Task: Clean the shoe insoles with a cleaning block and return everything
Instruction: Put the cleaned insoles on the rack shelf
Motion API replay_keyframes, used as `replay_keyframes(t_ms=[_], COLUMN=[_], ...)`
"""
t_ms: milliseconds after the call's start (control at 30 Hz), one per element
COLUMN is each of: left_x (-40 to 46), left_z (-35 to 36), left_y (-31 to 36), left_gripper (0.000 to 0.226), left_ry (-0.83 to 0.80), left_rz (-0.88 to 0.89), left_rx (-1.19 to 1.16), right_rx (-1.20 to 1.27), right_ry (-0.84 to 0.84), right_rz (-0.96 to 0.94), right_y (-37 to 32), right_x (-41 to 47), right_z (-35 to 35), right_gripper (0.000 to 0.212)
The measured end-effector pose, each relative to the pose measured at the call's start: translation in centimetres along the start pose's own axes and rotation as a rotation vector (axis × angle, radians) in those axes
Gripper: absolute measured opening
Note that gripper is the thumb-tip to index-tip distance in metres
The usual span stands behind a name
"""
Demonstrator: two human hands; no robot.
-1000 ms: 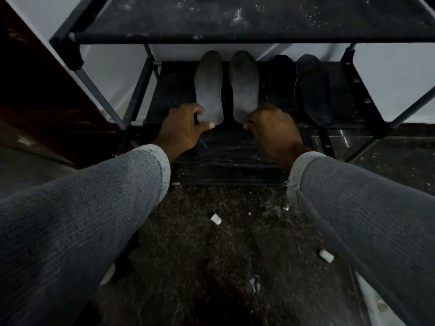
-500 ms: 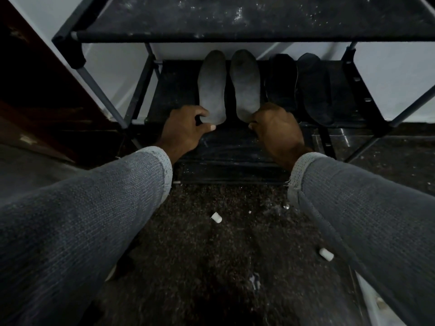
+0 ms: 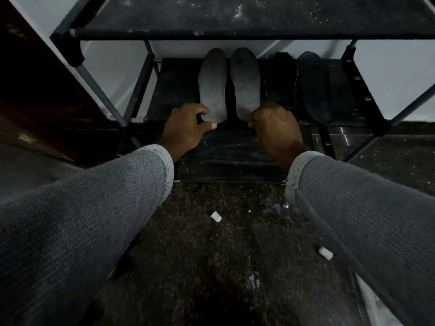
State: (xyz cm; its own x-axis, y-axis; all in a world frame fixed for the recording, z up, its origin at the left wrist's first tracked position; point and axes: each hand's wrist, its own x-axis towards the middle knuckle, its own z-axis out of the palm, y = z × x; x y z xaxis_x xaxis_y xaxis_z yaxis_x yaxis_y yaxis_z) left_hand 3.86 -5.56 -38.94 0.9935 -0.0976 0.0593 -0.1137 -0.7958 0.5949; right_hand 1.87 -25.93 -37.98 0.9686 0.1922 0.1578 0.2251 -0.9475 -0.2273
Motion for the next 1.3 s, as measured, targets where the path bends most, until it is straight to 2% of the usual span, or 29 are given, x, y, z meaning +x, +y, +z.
replay_keyframes(t_ms=[733,1133,1300], left_x=[-0.1,-3.8,-9.0], left_z=[-0.2,-1.6,-4.7], left_y=[-0.1,0.4,-0.5], left_gripper=[0.05,0.081,0.069], left_ry=[0.005,-0.013,0.072], left_rz=[0.01,-0.045,-0.109], left_rx=[0.003,-0.022,-0.023], right_rx=[0.011,0.097,0.109], right_ry=[0.001,-0.019,-0.007], right_rz=[0.038,-0.016,-0.07], right_y=[0.0,-0.4,-3.2], right_x=[-0.1,-2.2,-4.1], right_z=[0.4,-1.5,-3.6], right_gripper=[0.024,0.035,0.034])
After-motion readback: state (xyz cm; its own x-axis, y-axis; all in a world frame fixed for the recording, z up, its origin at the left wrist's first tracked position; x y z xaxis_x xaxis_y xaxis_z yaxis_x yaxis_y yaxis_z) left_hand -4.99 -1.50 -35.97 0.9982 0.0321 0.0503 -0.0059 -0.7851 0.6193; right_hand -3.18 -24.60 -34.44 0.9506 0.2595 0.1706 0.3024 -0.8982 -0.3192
